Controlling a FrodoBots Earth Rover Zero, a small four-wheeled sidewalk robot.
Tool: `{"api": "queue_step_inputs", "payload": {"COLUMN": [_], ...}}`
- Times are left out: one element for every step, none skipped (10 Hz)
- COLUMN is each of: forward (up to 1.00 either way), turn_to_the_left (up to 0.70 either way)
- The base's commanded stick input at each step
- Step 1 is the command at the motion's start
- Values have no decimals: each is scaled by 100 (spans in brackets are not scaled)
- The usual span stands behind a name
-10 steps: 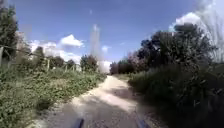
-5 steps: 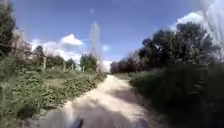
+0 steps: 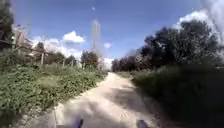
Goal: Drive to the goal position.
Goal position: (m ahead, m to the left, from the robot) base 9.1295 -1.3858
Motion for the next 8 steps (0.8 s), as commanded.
{"api": "queue_step_inputs", "payload": {"forward": [70,70,70,70,70,70,70,70], "turn_to_the_left": [0,0,0,0,0,0,0,0]}}
